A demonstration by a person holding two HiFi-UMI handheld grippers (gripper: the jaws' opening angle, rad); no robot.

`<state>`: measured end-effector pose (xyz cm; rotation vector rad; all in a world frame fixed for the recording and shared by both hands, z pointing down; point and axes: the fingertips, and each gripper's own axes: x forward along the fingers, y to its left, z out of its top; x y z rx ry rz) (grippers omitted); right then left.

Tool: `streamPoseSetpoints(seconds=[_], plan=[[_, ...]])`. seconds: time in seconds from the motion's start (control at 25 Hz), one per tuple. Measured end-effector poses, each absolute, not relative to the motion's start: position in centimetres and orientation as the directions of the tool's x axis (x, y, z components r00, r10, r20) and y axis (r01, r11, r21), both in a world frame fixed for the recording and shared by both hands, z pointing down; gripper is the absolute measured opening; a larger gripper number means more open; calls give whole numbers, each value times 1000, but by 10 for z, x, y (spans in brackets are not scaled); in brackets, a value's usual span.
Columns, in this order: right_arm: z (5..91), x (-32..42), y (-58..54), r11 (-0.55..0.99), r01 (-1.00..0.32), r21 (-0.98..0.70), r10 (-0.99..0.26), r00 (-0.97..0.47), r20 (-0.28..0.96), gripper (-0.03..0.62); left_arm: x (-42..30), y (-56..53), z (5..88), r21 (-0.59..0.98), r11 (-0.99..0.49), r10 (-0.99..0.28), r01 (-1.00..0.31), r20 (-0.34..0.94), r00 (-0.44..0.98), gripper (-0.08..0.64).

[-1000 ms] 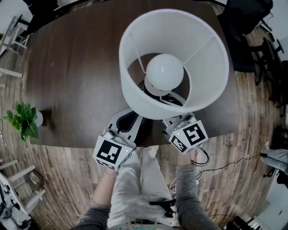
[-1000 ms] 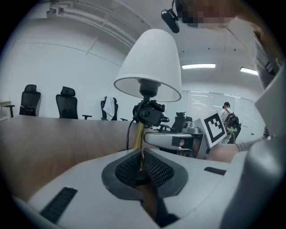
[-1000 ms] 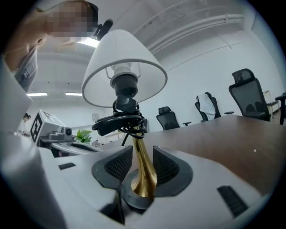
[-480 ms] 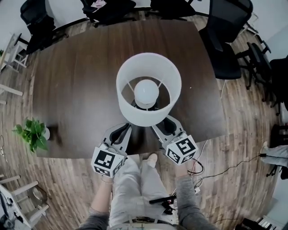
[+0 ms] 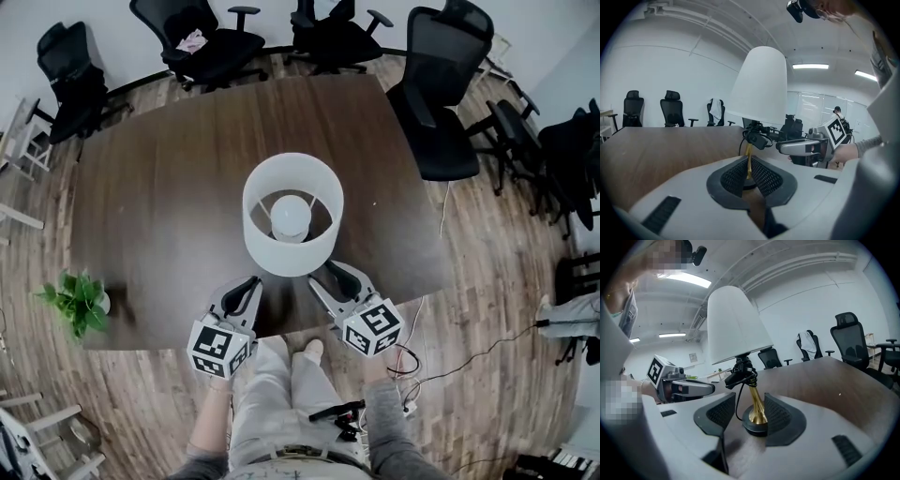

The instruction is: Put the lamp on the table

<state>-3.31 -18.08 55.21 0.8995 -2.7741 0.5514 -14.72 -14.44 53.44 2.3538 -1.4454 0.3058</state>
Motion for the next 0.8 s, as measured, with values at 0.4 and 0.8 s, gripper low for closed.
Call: streamPoseSetpoints(seconds=[0.4,0.8], plan=[[519,-13,-168,724,-624,-294,-569,-781,259,195,-158,-141,503,176,-410,-827,-895,342,446,14],[494,-12,-163,720,-640,-268,-581,-768,271,195,-160,-141,486,164,-451,-801,-877,360,479,18]])
